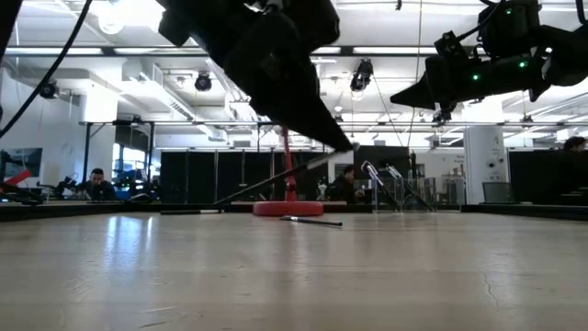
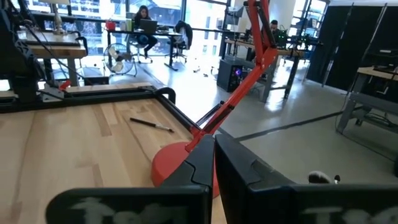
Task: Sort items
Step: Put the black foundation brush into the transparent organizer
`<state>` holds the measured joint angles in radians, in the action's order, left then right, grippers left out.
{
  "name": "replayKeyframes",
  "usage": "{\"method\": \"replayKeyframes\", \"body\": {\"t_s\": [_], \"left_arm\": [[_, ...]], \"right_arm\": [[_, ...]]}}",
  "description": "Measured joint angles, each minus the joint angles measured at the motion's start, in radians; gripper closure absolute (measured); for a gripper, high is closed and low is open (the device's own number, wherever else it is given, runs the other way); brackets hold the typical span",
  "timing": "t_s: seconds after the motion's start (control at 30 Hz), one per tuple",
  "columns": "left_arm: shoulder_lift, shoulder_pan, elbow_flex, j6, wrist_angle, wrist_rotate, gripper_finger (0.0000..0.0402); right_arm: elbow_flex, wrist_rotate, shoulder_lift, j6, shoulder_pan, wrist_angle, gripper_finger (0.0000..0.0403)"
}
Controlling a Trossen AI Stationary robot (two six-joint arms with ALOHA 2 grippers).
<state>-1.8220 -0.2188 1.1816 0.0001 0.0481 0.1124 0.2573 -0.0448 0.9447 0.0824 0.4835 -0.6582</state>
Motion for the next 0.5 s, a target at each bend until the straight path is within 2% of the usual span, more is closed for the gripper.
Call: {"method": "replayKeyframes", "body": {"t_s": [0.13,0.33,0.43,0.5], "left_arm": [[0.087,0.033,-0.124,0.017,-0.207,0.001,0.0399],[0.216,0.121,-0.366,0.006,-0.637,0.002,0.04],[0.267,0.186,-0.449,0.002,-0.831,-0.011,0.04],[0.284,0.231,-0.485,0.001,-0.915,-0.042,0.04]], "right_arm": [[0.0,0.0,0.0,0.003,0.0,0.0,0.0394],[0.0,0.0,0.001,0.003,0.0,-0.003,0.0394],[0.0,0.003,0.001,0.003,-0.002,-0.004,0.0394],[0.0,0.04,0.003,0.003,-0.002,-0.004,0.0394]]}}
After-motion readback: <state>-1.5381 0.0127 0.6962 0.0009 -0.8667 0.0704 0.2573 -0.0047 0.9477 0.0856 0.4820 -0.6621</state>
